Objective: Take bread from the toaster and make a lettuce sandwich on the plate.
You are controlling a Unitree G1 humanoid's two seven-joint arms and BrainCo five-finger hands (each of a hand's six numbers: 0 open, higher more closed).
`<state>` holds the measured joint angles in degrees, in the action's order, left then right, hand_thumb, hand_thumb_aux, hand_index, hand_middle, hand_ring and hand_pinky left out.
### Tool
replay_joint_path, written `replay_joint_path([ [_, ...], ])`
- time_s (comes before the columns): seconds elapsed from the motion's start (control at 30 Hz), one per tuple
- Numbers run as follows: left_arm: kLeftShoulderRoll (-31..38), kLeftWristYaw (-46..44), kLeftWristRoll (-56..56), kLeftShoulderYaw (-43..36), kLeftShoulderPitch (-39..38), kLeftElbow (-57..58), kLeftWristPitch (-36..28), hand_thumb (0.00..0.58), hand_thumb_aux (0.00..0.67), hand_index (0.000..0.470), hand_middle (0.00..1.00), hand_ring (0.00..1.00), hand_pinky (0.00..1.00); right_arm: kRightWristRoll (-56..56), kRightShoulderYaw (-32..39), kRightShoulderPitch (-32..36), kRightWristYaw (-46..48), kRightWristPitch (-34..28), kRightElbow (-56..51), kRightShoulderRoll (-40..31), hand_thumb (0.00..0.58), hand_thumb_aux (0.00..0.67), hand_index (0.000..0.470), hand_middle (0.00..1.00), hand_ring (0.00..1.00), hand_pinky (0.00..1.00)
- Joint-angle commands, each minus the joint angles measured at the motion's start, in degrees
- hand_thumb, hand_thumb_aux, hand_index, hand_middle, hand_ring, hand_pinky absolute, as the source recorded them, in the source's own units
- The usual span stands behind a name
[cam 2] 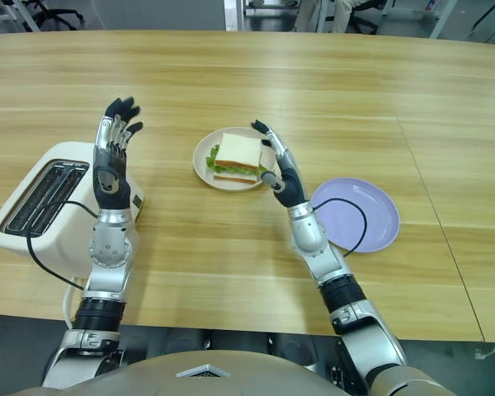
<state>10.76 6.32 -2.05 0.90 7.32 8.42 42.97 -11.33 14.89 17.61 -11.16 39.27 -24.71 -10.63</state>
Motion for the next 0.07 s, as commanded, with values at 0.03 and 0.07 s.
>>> replay_joint_path([
  [0.03, -0.6, -2.6, 2.2, 0.4, 0.1, 2.0, -0.3, 0.0, 0.0, 0.0, 0.0, 0.0, 0.0, 2.6, -1.7, -0.3, 3.6, 0.5, -0.7, 0.9, 0.0, 0.0, 0.0, 0.0, 0.0, 0.0],
  [0.07, -0.6, -3.9, 3.1, 0.0, -0.2, 2.1, -0.4, 0.0, 0.0, 0.0, 0.0, 0.0, 0.0, 3.2, -1.8, -0.5, 4.5, 0.9, -0.4, 1.3, 0.0, 0.0, 0.0, 0.0, 0.0, 0.0],
])
